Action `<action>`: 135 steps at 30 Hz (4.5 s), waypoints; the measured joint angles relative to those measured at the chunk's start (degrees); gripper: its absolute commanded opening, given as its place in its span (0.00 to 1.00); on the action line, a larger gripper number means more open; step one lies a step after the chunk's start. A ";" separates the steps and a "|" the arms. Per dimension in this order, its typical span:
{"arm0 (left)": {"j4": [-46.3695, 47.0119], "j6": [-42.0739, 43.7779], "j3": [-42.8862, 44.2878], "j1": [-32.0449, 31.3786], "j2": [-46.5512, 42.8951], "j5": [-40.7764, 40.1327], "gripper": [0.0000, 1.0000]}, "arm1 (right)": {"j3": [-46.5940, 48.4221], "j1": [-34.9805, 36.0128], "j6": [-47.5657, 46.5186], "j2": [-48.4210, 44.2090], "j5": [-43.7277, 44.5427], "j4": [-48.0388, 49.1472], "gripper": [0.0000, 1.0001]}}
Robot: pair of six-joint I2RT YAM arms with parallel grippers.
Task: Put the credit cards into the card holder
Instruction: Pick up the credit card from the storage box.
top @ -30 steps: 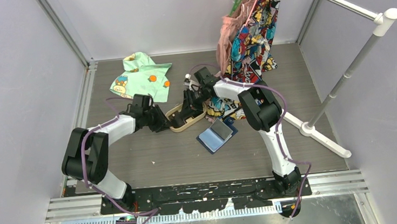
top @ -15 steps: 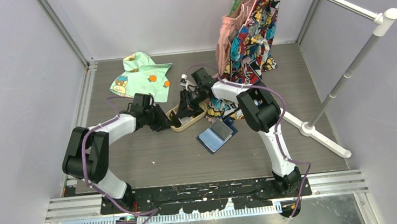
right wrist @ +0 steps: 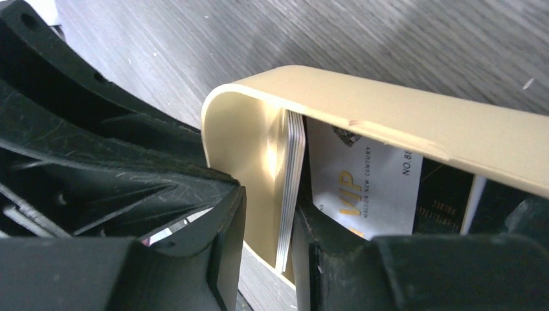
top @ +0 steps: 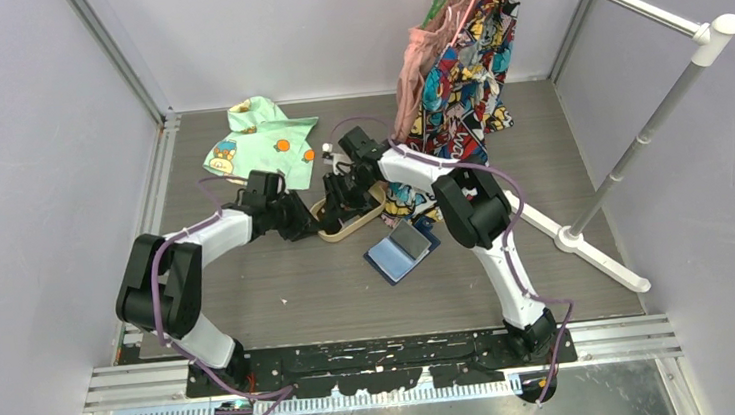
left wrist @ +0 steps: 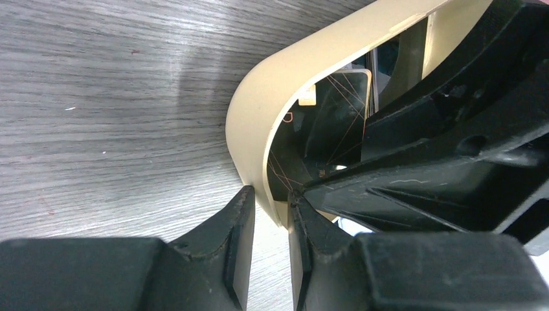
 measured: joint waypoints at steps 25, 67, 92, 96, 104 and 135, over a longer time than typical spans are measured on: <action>0.09 2.54 0.00 0.28 -8.94 -1.73 0.36 | 2.19 -3.67 -2.51 2.71 -5.07 -2.78 0.34; -0.39 2.99 -1.86 0.39 -12.63 -2.12 0.35 | 2.05 -7.37 -1.42 2.67 -4.22 -3.76 0.31; 0.24 2.25 -4.83 0.39 -19.04 -1.73 0.36 | 1.18 -8.02 -6.86 -2.23 3.45 -7.50 0.01; 5.31 0.35 -9.35 0.39 -24.28 -0.11 0.42 | -0.96 -8.04 -8.76 -6.14 0.81 -7.23 0.01; 30.93 -7.78 -25.88 0.39 -37.44 1.64 0.73 | -14.93 -8.04 -10.01 -21.49 -17.62 0.79 0.01; 63.06 -13.35 -36.22 -14.99 -41.03 -1.73 0.58 | -34.25 -7.87 -10.01 -38.82 -36.57 11.69 0.01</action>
